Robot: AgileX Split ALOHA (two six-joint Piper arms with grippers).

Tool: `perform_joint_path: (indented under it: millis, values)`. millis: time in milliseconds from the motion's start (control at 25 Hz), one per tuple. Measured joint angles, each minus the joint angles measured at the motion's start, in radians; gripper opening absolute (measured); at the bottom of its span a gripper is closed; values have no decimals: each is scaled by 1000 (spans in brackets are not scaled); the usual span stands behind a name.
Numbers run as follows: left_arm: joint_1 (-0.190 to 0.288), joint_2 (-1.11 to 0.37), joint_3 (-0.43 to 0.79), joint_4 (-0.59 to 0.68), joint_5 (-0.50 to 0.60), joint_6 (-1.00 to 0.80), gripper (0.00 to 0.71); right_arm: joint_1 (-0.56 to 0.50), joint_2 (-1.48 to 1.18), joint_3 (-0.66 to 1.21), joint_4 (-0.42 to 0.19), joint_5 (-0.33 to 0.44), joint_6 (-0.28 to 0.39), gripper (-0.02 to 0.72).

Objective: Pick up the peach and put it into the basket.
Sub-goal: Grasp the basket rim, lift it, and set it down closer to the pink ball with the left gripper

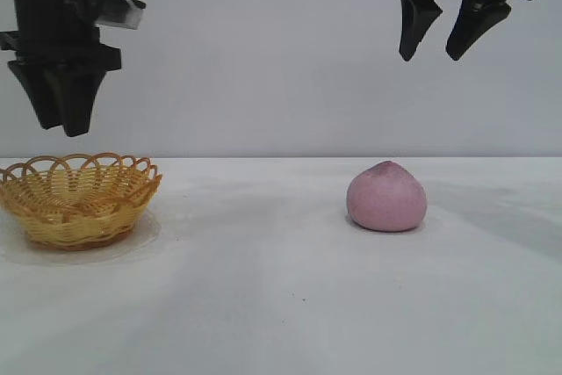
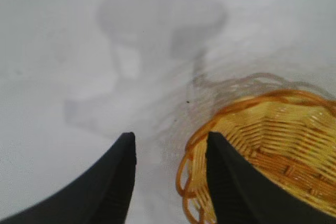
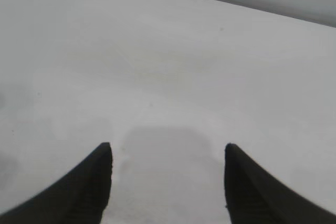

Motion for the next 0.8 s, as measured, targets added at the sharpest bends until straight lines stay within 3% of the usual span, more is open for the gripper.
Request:
perform_joint_path:
  millis: [240, 600, 760, 800]
  values:
    - [21, 6, -2, -70, 29, 156, 319, 0, 0, 0, 0, 0, 0, 396]
    - [21, 109, -6, -99, 64, 183, 319, 0, 0, 0, 2, 0, 0, 396]
    - [21, 130, -8, -94, 64, 112, 100, 0, 0, 0, 2, 0, 0, 396]
    - [23, 128, -8, -102, 69, 105, 78, 0, 0, 0, 2, 0, 0, 396]
